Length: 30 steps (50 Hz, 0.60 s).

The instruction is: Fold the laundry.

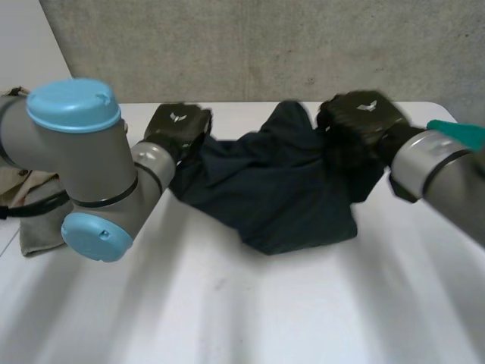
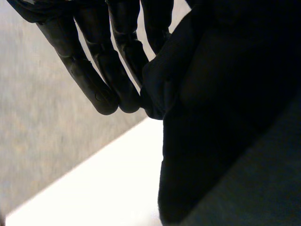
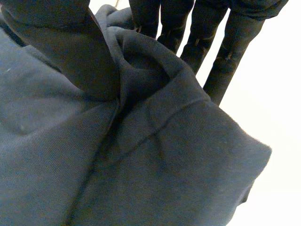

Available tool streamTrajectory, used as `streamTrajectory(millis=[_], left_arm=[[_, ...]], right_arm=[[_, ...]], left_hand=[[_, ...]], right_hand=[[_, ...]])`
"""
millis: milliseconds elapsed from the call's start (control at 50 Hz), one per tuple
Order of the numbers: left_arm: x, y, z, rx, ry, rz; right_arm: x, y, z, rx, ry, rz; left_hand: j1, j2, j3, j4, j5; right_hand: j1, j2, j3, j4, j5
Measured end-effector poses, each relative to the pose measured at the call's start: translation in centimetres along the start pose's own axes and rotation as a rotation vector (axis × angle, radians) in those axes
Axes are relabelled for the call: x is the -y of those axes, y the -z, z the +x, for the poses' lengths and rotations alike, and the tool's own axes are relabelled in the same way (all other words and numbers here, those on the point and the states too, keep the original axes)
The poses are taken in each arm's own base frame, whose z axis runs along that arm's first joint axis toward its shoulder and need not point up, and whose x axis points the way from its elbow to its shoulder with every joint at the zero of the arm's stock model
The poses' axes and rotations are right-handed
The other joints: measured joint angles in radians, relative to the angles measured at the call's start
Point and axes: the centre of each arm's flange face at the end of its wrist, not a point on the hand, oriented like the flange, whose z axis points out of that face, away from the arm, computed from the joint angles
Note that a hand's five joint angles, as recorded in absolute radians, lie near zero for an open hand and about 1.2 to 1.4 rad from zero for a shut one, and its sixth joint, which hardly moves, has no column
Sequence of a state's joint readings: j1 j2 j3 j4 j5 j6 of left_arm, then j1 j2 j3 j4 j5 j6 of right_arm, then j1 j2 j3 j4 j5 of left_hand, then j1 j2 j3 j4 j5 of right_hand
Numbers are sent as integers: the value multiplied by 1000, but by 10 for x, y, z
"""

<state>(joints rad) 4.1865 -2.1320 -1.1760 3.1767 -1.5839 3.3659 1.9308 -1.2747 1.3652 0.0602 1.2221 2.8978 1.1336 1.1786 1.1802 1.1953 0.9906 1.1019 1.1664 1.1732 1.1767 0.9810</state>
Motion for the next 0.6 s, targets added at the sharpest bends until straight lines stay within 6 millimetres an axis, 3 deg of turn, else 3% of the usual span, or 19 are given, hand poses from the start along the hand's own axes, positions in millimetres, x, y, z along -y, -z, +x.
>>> streamTrajectory(millis=[40,60,80,120,160,280,360,420,540,600], left_arm=[[-11,-5,-5,8,2,-28],[-28,-12,-11,19,6,-73],[-32,-13,-12,20,7,-84],[-44,-18,-17,23,11,-119],[-47,-18,-21,21,15,-137],[-20,-1,-33,36,18,-103],[6,22,-43,54,13,-53],[14,39,-46,53,6,-39],[5,70,-45,4,-22,-69],[-17,91,-35,-67,-55,-123]], right_arm=[[-7,-6,-6,12,20,-14],[-19,-14,-14,28,57,-35],[-23,-17,-16,33,70,-42],[-34,-26,-24,42,115,-64],[-40,-31,-28,34,150,-78],[-25,-30,-13,-68,155,-59],[6,-8,13,-181,99,-19],[14,8,22,-214,66,-39],[4,38,26,-215,5,-185],[-15,56,19,-173,-21,-326]], left_hand=[[-28,-25,-25,-26,-23],[-285,-261,-261,-266,-256],[-350,-323,-322,-330,-317],[-661,-655,-653,-673,-647],[-822,-846,-834,-862,-833],[-907,-956,-949,-977,-939],[-907,-966,-955,-982,-939],[-907,-966,-955,-982,-939],[-863,-910,-918,-926,-896],[-743,-799,-803,-814,-784]], right_hand=[[-54,-75,-82,-82,-69],[-353,-394,-369,-367,-356],[-414,-456,-449,-446,-437],[-762,-805,-792,-788,-779],[-879,-947,-948,-946,-925],[-884,-961,-967,-968,-934],[-884,-961,-967,-968,-934],[-884,-961,-967,-968,-934],[-860,-931,-937,-940,-909],[-694,-762,-763,-771,-741]])
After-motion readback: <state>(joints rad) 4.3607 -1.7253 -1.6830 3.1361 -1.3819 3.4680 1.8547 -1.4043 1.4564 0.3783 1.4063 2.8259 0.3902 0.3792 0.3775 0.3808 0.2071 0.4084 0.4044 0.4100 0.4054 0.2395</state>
